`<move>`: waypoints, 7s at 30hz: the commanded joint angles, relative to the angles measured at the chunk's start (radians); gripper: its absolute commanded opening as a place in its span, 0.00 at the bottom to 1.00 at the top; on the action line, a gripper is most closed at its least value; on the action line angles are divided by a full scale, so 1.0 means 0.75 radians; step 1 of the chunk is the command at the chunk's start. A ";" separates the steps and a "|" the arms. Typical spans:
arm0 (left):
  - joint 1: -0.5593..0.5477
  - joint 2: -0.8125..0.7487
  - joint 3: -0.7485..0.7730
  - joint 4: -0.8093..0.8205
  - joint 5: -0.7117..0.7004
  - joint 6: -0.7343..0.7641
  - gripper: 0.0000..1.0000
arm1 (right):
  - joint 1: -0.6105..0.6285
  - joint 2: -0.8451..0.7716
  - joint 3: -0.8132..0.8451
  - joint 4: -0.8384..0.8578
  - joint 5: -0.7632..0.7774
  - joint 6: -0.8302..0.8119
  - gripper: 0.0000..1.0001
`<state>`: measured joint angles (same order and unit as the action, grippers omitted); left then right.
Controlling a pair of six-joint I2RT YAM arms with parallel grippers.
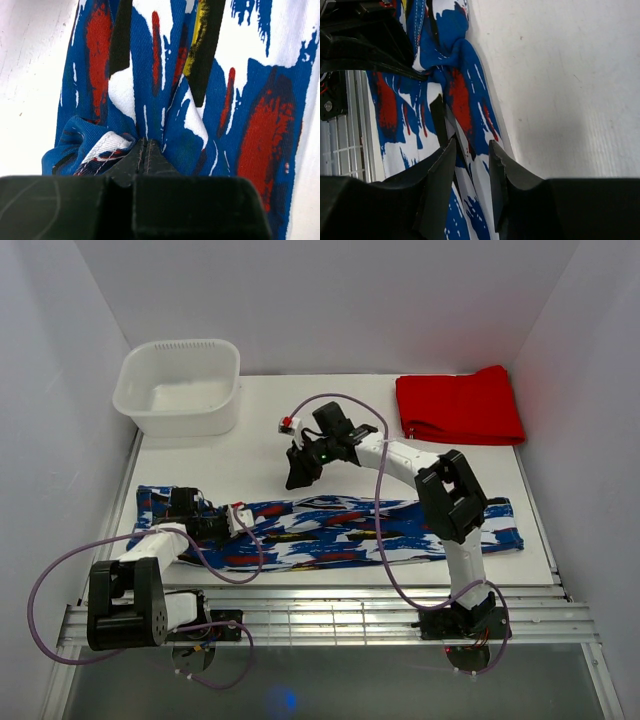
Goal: Fold and stack the trousers
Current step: Fold the trousers
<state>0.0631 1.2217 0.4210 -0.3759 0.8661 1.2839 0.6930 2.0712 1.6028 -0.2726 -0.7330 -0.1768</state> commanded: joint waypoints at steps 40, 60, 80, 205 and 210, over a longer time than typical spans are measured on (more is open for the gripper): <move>-0.004 -0.004 0.736 -0.216 -0.279 -1.111 0.68 | 0.430 -0.060 -0.707 0.782 1.188 -0.249 0.90; -0.276 0.652 1.128 -0.843 -0.502 -0.890 0.66 | 0.569 0.071 -0.853 1.106 1.544 -0.478 0.90; -0.315 0.688 1.071 -0.663 -0.918 -1.025 0.20 | 0.573 0.065 -0.912 1.139 1.558 -0.499 0.90; -0.350 0.693 0.938 -0.569 -0.897 -1.012 0.00 | 0.667 -0.300 -1.127 1.483 1.701 -1.005 0.90; -0.352 0.676 0.915 -0.528 -0.887 -1.027 0.00 | 0.604 -0.558 -1.029 0.919 1.457 -0.699 0.92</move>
<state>-0.2020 1.7588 1.1374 -0.8070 0.2245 0.5255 1.1652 1.7790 0.7692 0.7238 0.4904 -0.9134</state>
